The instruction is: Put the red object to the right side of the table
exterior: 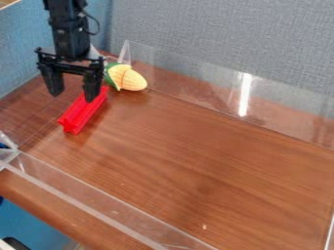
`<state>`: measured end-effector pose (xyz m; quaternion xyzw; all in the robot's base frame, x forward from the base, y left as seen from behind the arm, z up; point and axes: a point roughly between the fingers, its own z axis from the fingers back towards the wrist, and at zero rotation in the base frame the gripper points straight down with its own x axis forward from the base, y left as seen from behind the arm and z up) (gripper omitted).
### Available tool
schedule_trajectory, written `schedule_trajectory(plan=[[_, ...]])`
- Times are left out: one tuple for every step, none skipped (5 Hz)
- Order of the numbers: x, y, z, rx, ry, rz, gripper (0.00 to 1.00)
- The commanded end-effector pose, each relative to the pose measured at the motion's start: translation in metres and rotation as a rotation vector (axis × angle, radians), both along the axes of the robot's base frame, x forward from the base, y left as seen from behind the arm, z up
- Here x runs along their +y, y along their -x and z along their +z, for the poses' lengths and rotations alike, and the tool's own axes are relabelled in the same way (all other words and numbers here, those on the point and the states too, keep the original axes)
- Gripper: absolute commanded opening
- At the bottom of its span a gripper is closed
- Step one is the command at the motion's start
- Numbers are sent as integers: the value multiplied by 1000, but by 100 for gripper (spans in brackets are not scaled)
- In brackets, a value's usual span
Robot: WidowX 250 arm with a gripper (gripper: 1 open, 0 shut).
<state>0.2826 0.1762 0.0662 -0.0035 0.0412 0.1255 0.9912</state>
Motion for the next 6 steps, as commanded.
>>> schedule_trajectory(plan=[[6,-2,-1,-30,-11,-49,100],[1,-3,-14,-20,-11,-38,100],[-4,-2,-23,-13,-8,-25,100],[-9,-2,-29,-17,8,-17,0],[-9,0,-25,-25,20,-28,0],[-9,3,-20,-35,33,-42,0]])
